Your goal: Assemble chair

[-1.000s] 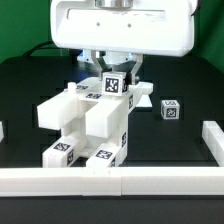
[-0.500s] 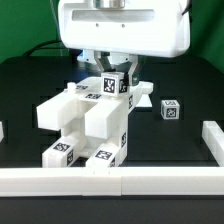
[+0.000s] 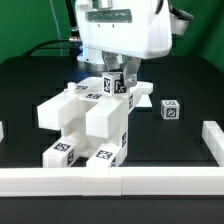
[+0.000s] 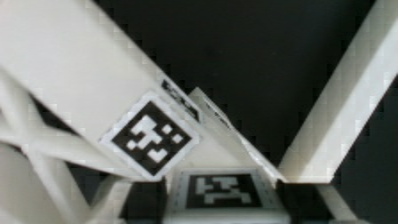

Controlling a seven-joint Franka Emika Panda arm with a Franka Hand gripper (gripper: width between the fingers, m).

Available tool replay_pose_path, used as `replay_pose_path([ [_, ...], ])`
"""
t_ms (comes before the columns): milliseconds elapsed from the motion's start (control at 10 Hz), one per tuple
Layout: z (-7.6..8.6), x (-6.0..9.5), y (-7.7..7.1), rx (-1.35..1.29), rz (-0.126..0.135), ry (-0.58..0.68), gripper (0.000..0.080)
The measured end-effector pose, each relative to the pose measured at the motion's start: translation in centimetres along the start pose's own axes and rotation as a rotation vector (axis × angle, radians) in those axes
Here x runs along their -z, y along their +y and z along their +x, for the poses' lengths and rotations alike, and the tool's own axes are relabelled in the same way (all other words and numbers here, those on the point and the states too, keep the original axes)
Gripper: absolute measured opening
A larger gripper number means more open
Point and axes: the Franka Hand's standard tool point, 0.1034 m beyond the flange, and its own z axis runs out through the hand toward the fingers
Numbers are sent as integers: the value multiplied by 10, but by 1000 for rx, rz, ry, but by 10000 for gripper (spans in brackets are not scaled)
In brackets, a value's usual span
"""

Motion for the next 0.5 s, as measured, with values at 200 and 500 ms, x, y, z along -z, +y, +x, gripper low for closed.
replay_pose_path([
  [200,0,0,0,4,0,0,290],
  [500,0,2,-2,89,-11,7,613],
])
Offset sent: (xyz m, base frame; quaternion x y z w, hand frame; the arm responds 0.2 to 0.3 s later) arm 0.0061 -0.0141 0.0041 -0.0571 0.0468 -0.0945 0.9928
